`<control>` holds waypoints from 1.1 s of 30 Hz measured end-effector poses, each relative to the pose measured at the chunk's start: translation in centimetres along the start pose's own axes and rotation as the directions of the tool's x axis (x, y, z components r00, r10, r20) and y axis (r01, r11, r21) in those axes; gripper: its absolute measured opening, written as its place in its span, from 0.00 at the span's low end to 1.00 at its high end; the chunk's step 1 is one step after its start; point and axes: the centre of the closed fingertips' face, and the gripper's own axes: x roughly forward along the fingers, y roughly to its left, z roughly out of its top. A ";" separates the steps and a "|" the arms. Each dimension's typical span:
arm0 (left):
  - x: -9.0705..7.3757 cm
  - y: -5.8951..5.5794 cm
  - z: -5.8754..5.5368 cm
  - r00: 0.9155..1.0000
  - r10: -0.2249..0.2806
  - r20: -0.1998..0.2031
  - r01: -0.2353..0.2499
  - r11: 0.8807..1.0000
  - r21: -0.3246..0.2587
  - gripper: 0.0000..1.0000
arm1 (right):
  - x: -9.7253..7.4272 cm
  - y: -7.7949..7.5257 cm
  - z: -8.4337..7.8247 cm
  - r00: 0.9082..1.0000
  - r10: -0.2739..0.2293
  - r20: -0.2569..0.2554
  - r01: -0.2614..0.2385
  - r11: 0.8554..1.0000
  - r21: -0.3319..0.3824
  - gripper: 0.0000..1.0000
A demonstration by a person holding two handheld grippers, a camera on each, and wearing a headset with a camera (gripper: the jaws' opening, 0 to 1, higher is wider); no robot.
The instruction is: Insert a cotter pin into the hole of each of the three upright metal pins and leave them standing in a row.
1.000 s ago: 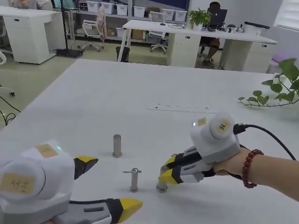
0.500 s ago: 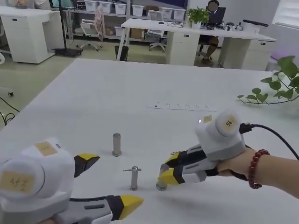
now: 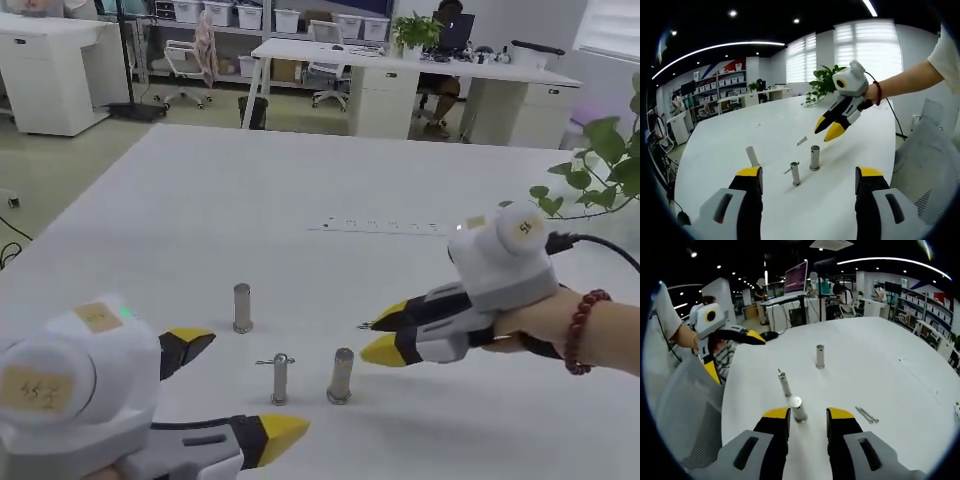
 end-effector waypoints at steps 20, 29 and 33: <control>-0.4 0.9 0.0 1.000 0.028 -0.001 -0.028 1.000 -0.004 0.77 | 0.5 -7.8 -3.1 0.957 -0.232 -0.173 0.220 0.972 -0.085 0.17; -0.3 1.4 -0.1 1.000 0.028 0.003 -0.028 1.000 -0.005 0.72 | 2.3 -9.3 -4.5 0.945 -0.221 -0.243 0.194 0.972 -0.130 0.15; -0.2 1.5 -0.1 0.999 0.033 0.005 -0.033 0.999 -0.006 0.72 | 3.0 -9.7 -5.0 0.936 -0.219 -0.276 0.176 0.969 -0.173 0.14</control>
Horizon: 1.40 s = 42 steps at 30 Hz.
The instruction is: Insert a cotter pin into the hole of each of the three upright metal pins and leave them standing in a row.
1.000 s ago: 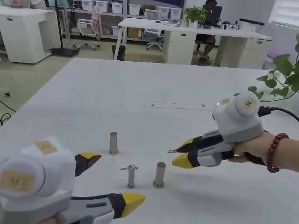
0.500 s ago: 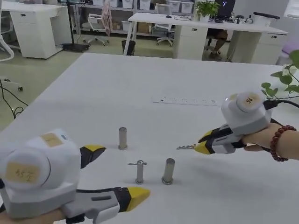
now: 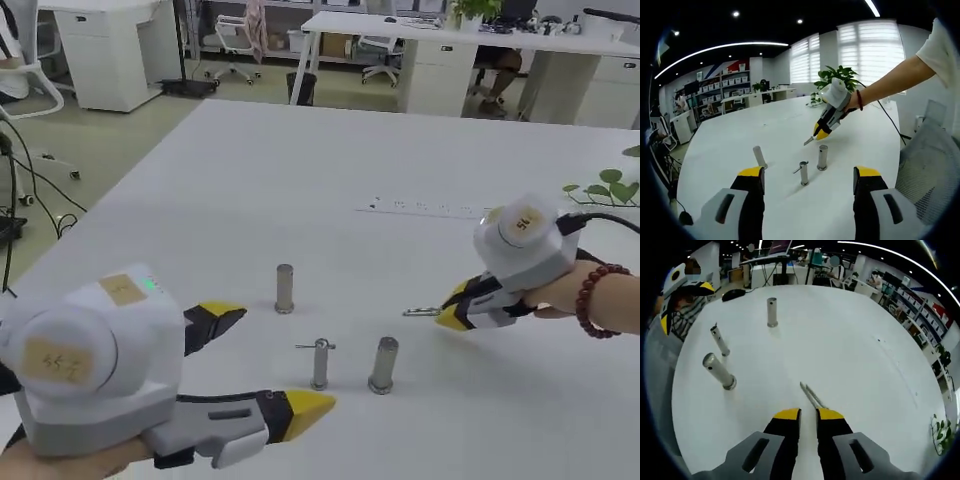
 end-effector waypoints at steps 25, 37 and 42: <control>0.0 0.7 -0.9 0.999 0.035 -0.025 -0.036 0.999 -0.026 0.69 | 1.3 -0.6 -0.1 0.998 0.055 -0.036 -0.057 0.997 -0.047 0.12; -0.4 0.9 -0.8 0.999 0.035 -0.030 -0.035 0.999 -0.014 0.67 | 1.5 -0.1 -0.3 0.980 0.140 -0.143 -0.146 0.989 -0.030 0.07; -0.4 1.0 -0.9 0.999 0.038 -0.032 -0.038 0.999 -0.015 0.66 | 1.4 0.0 -0.3 0.978 0.129 -0.163 -0.138 0.989 -0.044 0.04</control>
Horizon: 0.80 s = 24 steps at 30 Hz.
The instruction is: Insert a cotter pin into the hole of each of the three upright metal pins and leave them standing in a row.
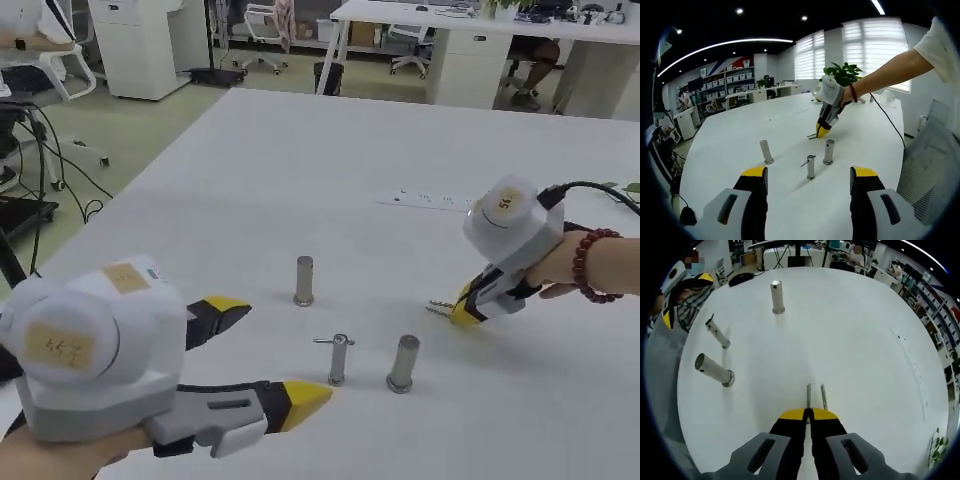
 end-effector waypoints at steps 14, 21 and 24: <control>0.1 0.2 0.6 1.000 -0.001 -0.006 0.001 1.000 0.002 0.62 | -0.9 0.1 0.8 0.997 -0.062 0.035 0.065 0.992 -0.110 0.02; 0.4 0.5 1.3 1.000 -0.008 -0.007 0.008 1.000 0.003 0.58 | -2.2 0.9 1.7 0.993 -0.083 0.084 0.096 0.982 -0.161 0.02; 0.5 0.6 1.6 1.000 -0.013 -0.005 0.013 1.000 -0.010 0.55 | -3.2 1.1 2.6 0.986 -0.107 0.126 0.130 0.974 -0.186 0.02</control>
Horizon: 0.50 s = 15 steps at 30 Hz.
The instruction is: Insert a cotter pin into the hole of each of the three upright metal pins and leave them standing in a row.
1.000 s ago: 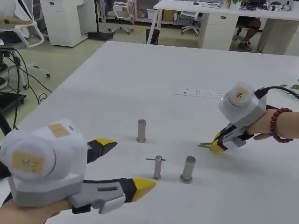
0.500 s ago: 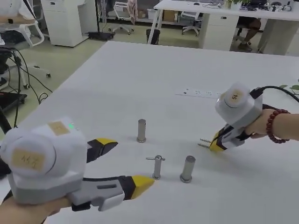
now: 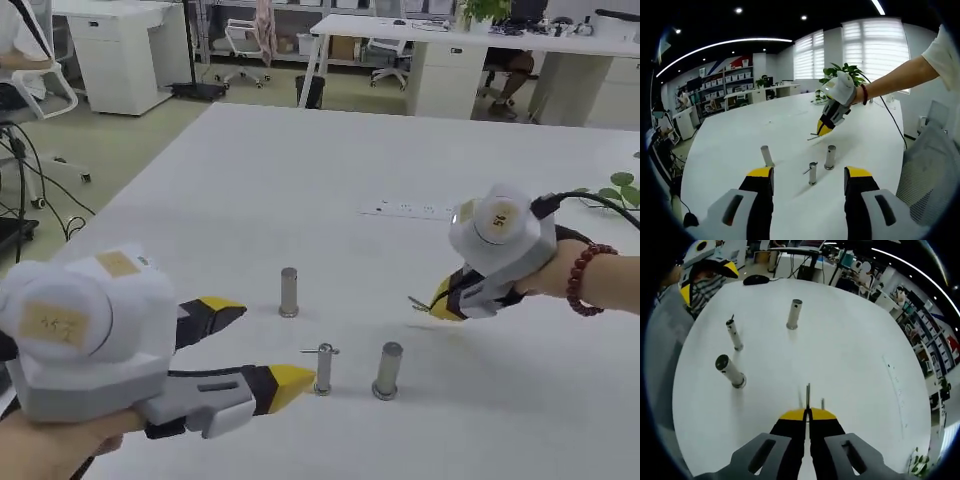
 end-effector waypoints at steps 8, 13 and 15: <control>1.0 -0.5 1.0 0.999 -0.042 -0.015 0.042 0.999 -0.023 0.47 | -2.4 0.0 2.2 0.994 -0.065 0.089 0.069 0.996 -0.048 0.02; 1.8 -0.9 1.3 0.996 -0.078 -0.030 0.076 0.995 -0.063 0.42 | -3.7 0.9 3.7 0.987 -0.097 0.131 0.111 0.988 -0.104 0.02; 2.0 -1.2 1.7 0.996 -0.090 -0.028 0.088 0.994 -0.062 0.41 | -4.3 1.5 4.4 0.983 -0.098 0.154 0.119 0.984 -0.131 0.02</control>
